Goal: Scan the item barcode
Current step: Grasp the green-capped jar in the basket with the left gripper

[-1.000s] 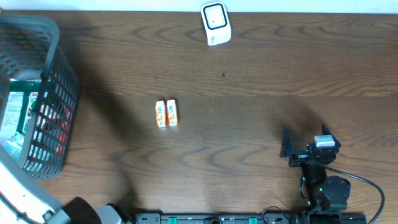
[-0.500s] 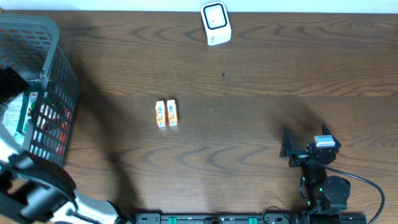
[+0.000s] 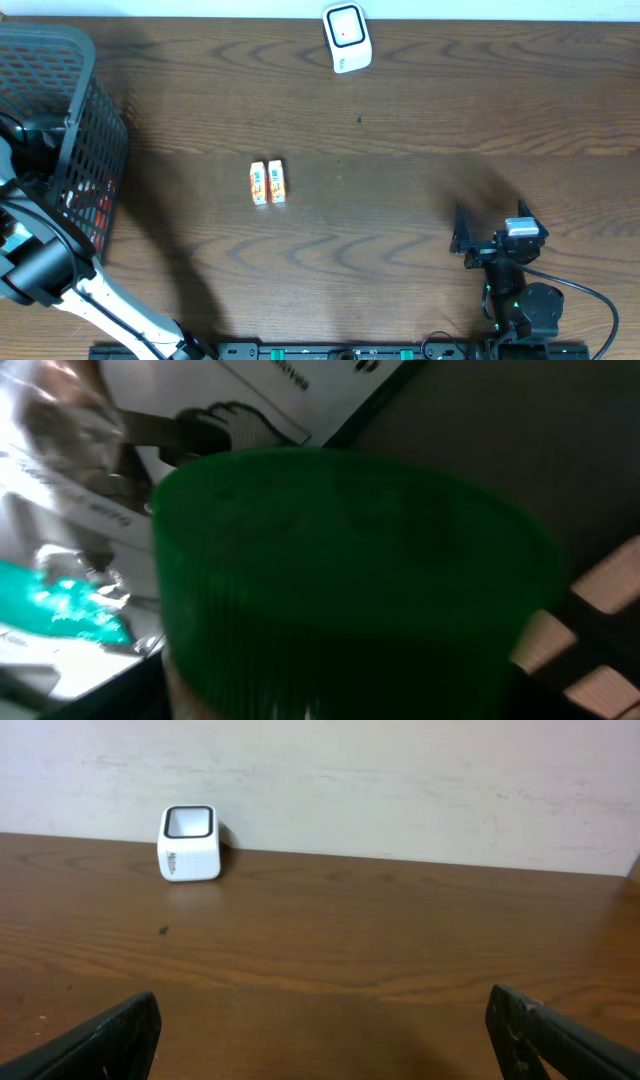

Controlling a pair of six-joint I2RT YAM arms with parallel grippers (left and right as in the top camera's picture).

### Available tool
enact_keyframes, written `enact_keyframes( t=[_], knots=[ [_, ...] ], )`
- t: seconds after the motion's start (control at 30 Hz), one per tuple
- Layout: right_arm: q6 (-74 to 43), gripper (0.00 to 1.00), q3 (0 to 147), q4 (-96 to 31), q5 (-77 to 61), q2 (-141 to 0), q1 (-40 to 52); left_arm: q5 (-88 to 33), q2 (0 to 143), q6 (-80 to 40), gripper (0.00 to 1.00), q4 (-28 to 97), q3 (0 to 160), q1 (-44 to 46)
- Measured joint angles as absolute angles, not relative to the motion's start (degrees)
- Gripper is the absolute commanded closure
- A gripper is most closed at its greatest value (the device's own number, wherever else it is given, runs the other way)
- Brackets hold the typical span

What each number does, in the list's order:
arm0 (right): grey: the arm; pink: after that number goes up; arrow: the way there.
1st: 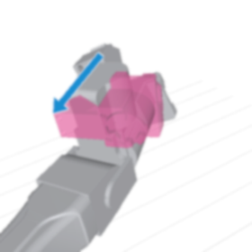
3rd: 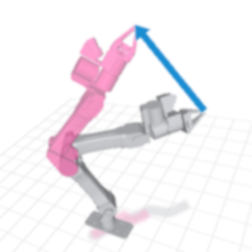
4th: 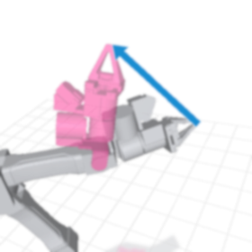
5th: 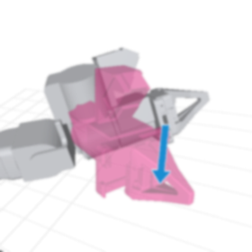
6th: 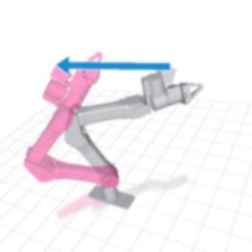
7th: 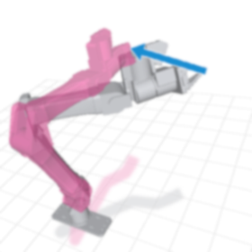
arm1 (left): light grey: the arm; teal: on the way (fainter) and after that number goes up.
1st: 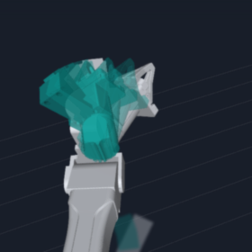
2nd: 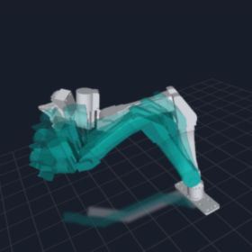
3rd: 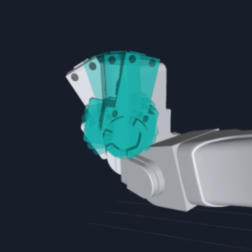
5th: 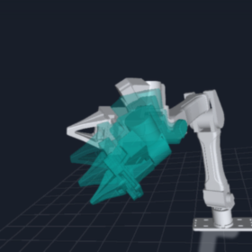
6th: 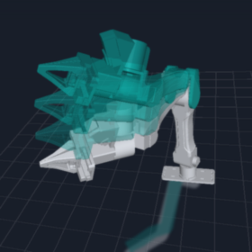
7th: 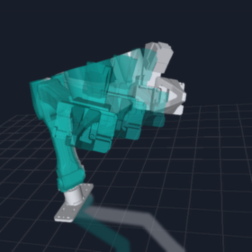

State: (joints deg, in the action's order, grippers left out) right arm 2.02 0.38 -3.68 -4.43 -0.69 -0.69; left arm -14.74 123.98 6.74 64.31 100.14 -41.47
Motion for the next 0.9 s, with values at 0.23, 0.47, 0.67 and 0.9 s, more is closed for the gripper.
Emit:
enact_keyframes(
  t=[0.23, 0.47, 0.67, 0.9],
  knots=[
    [2.0, 0.01, 0.4, -3.7, -4.4, -0.7, -0.7, -15.1, 124.2, 7.5, 0.55, 64.1, 100.2, -41.5],
    [2.0, 0.01, 0.4, -3.7, -4.4, -0.7, -0.7, -15.0, 122.8, 6.4, 0.56, 64.1, 101.0, -41.5],
    [2.0, 0.01, 0.4, -3.7, -4.4, -0.7, -0.7, -14.9, 111.2, 3.6, 0.57, 61.8, 104.4, -41.5],
    [2.0, 0.01, 0.4, -3.7, -4.4, -0.7, -0.7, -15.2, 89.3, -3.4, 0.58, 56.6, 107.9, -41.4]
  ],
)
